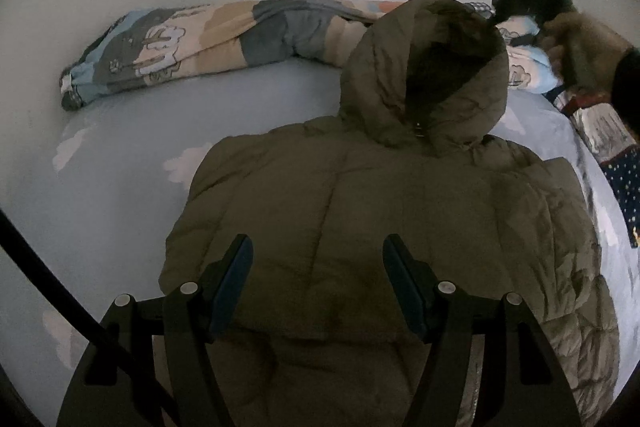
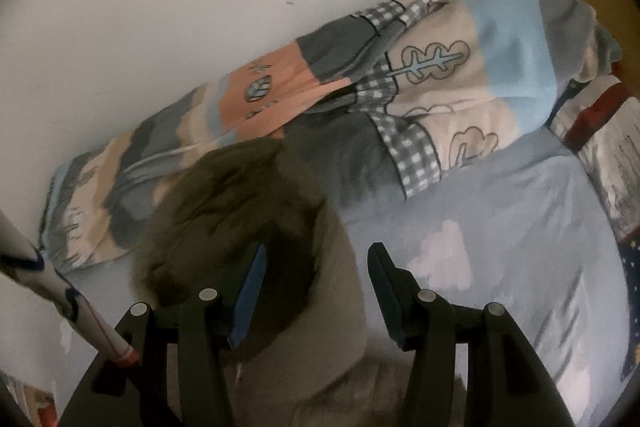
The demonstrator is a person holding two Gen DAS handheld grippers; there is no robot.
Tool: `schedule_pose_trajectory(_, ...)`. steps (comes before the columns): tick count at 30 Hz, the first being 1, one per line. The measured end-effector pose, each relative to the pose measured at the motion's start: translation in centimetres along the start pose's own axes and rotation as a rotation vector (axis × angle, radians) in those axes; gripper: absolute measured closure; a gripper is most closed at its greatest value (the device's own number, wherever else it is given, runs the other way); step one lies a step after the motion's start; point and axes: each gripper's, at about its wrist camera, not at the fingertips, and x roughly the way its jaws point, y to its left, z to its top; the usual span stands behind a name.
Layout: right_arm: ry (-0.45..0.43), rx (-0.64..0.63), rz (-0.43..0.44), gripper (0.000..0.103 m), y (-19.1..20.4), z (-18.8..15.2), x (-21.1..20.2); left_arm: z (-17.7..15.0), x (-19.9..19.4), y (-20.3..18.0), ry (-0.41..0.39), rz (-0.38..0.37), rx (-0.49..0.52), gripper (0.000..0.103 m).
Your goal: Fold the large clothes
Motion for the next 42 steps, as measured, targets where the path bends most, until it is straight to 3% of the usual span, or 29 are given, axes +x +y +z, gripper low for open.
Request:
schedule_pose_trajectory(3,-0.004,-0.007,-0.019,0.047,-0.4,0.3,2.8,-0.1,0.2,0.1,0.004,-0.002,-0.002,0.036)
schedule_pose_trajectory(6,0.000,-0.043,-0.058,0.086,-0.3,-0.3,4.2,-0.1,0.5,-0.1,0.009,0.006,0.005,0.036)
schedule_pose_trajectory(8,-0.030,-0.043,-0.082,0.095,-0.5,-0.7,3.6,-0.1,0.4,0.1,0.011,0.005,-0.004,0.036)
schedule_pose_trajectory(14,-0.142,-0.086,0.014,0.097,0.6,-2.5,-3.9,0.1,-0.9,1.1,0.000,-0.029,-0.042,0.036)
schedule_pose_trajectory(18,-0.196,-0.133,0.107,0.097,2.2,-6.0,-10.9,0.3,-2.5,2.1,-0.027,-0.040,-0.070,0.036)
schedule_pose_trajectory(21,-0.231,-0.156,0.168,0.097,2.5,-9.7,-16.0,0.3,-4.0,3.2,-0.063,-0.022,-0.073,0.036)
schedule_pose_trajectory(24,-0.291,-0.214,0.212,0.097,2.5,-15.4,-22.1,0.2,-5.2,4.9,-0.084,-0.014,-0.104,0.036)
schedule_pose_trajectory(27,-0.312,-0.267,0.189,0.097,2.1,-21.4,-24.9,0.3,-6.1,6.7,-0.096,-0.027,-0.162,0.036)
schedule_pose_trajectory(30,-0.262,-0.252,0.144,0.097,0.8,-28.1,-23.8,0.6,-6.9,7.8,-0.122,-0.036,-0.194,0.036)
schedule_pose_trajectory(33,-0.191,-0.197,0.097,0.097,-0.7,-31.9,-20.3,0.7,-7.1,7.3,-0.127,-0.051,-0.188,0.036)
schedule_pose_trajectory(38,-0.099,-0.263,0.011,0.097,-0.5,-33.9,-17.0,0.8,-6.7,3.6,-0.129,-0.118,-0.123,0.036)
schedule_pose_trajectory(42,-0.044,-0.263,0.011,0.097,-1.1,-34.6,-15.5,0.5,-4.7,-0.4,-0.082,-0.202,-0.076,0.036)
